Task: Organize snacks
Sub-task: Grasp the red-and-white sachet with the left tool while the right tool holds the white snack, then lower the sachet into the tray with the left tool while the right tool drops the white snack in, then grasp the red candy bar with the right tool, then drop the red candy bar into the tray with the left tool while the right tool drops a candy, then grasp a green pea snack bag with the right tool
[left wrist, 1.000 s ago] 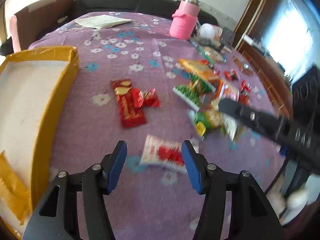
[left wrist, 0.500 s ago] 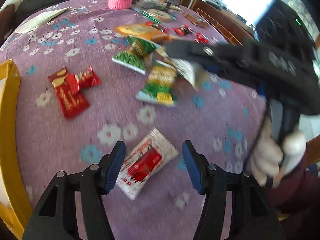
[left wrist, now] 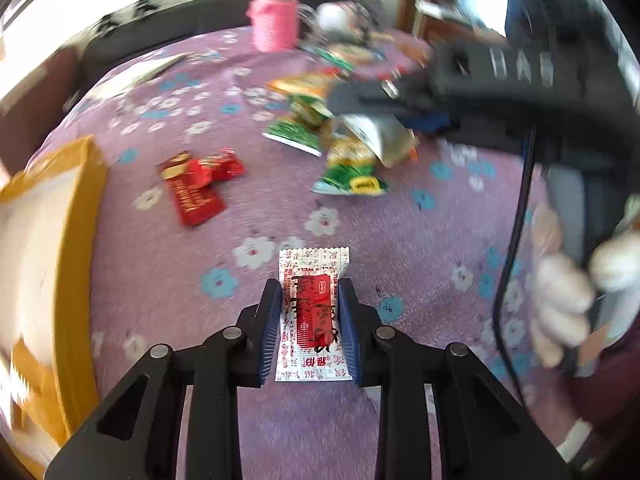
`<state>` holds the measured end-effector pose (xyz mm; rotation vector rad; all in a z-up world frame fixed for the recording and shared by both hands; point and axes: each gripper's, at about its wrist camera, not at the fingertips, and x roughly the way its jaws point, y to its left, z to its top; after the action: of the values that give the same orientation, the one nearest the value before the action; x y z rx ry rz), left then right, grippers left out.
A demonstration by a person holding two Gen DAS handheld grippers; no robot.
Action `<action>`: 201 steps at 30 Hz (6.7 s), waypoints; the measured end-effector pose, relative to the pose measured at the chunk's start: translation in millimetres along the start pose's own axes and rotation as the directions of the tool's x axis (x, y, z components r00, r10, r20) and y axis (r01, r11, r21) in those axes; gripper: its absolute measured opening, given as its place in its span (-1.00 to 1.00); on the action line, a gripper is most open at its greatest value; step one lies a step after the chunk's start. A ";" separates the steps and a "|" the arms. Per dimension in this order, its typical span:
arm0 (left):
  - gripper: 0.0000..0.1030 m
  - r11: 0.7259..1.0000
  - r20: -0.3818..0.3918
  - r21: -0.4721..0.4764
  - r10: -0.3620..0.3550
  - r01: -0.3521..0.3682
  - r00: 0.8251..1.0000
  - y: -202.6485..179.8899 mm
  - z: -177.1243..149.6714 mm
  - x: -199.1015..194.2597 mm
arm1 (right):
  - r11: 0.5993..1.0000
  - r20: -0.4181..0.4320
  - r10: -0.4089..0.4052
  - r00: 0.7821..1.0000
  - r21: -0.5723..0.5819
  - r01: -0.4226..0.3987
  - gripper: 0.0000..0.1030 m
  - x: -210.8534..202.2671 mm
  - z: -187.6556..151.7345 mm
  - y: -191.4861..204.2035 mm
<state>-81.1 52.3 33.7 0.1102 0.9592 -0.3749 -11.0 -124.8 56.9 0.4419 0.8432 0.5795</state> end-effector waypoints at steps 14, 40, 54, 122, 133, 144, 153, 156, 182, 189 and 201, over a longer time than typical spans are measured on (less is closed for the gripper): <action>-0.50 0.911 0.217 -0.400 0.203 -0.103 0.955 171.5 -15.7 -135.3 | 0.989 -0.016 0.070 0.997 -0.130 -0.071 -0.49 0.0 2.1 84.0; -0.32 0.740 0.067 -0.663 0.208 -0.112 0.976 323.8 -44.6 -74.6 | 0.975 -0.362 -0.041 0.931 -0.216 -0.041 -0.40 221.1 -32.3 236.9; 0.29 0.763 0.371 -0.631 0.144 0.135 0.917 226.7 -79.5 -168.8 | 0.956 -0.219 -0.252 0.943 -0.207 0.207 -0.26 116.8 46.2 86.9; -0.58 0.860 0.264 -0.504 0.241 -0.079 0.934 164.4 -11.0 -121.8 | 0.990 -0.058 -0.060 0.997 -0.129 0.052 -0.53 44.0 -20.5 42.4; -0.57 0.798 0.193 -0.589 0.289 -0.125 0.938 243.8 -36.1 -120.8 | 0.977 -0.127 0.045 0.991 -0.200 -0.069 -0.54 71.9 -15.7 141.8; -0.57 0.777 0.101 -0.616 0.236 -0.125 0.967 275.4 -45.2 -73.8 | 0.943 -0.297 -0.037 0.954 -0.328 -0.065 -0.54 170.0 -48.4 224.3; -0.52 0.745 0.144 -0.664 0.203 -0.057 0.969 282.5 -55.9 -88.0 | 0.911 -0.260 -0.105 0.960 -0.413 -0.012 -0.38 181.6 -58.6 237.8; -0.45 0.747 0.199 -0.665 0.210 -0.026 0.957 269.1 -58.8 -108.4 | 0.921 -0.229 -0.082 0.970 -0.389 -0.014 -0.34 163.9 -51.9 233.6; 0.65 0.852 0.362 -0.523 0.185 0.035 0.914 110.7 -56.2 -128.6 | 0.942 -0.110 -0.336 0.936 -0.023 0.335 -0.42 44.4 18.0 -11.4; 0.65 0.846 0.357 -0.530 0.158 0.061 0.921 110.1 -57.7 -124.0 | 0.972 -0.257 -0.198 0.946 -0.177 0.156 -0.68 52.6 -12.2 34.4; 0.65 0.841 0.361 -0.535 0.145 0.077 0.921 108.7 -59.1 -127.3 | 0.910 -0.156 -0.413 0.897 -0.107 0.401 -0.16 86.3 50.5 13.8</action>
<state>-153.6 202.1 95.7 -0.4549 0.6323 -0.0696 70.7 -66.4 46.0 0.1381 1.0469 0.2584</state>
